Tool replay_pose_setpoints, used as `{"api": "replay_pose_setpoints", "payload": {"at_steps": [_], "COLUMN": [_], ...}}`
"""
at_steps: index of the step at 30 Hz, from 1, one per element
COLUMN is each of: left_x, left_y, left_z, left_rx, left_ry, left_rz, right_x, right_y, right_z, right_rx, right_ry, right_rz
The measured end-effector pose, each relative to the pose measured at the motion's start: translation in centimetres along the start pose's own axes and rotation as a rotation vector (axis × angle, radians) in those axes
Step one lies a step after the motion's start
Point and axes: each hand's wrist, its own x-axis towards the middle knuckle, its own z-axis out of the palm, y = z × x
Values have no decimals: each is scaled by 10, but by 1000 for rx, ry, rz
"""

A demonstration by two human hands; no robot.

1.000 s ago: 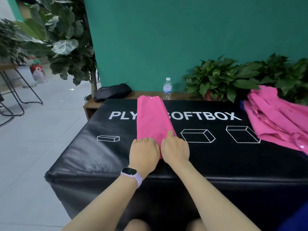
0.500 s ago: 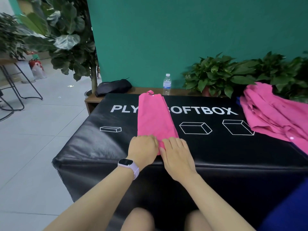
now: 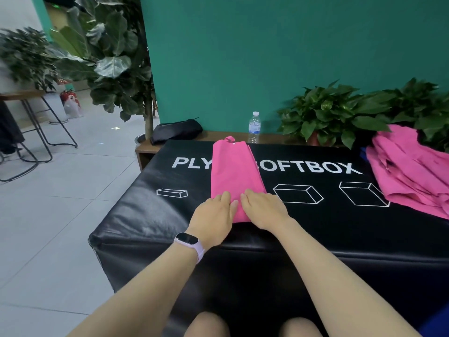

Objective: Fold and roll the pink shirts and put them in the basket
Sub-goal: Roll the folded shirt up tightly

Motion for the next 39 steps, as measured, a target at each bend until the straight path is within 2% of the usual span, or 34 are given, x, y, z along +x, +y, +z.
{"api": "replay_pose_setpoints", "payload": {"at_steps": [1,4,6,9,12,14,17,18,20,22,25,28,33,39], "left_x": [3,8,13,24,33,30,13,10,12,22,39,53,50,35], "left_y": [-3,-4,-6,-11,-9,-4,10,13,13,9,3,-5,1,7], "left_z": [0,3,7,13,10,7,9,10,12,11,12,15,16,3], "left_rx": [22,111,111,98,24,58,40,62,136,232,314,282,251,268], "left_ry": [14,9,-21,-60,-93,-66,125,139,69,13,-26,-94,-5,-69], "left_rz": [38,112,127,113,34,-10,-43,-43,-49,-35,27,45,-52,-43], "right_x": [-2,-22,-32,-32,-18,-5,13,20,33,35,21,7,13,5], "right_y": [-2,-12,-21,-27,-22,-15,-9,-7,-1,3,0,-9,-5,-6], "right_z": [1,11,17,18,17,20,20,19,20,19,24,34,26,8], "right_rx": [2,39,35,34,-46,-73,-139,-127,-94,-39,62,51,-42,-158], "right_ry": [32,290,343,286,233,261,233,194,117,109,262,383,254,177], "right_rz": [29,113,161,200,116,76,89,86,35,38,129,216,117,30]}}
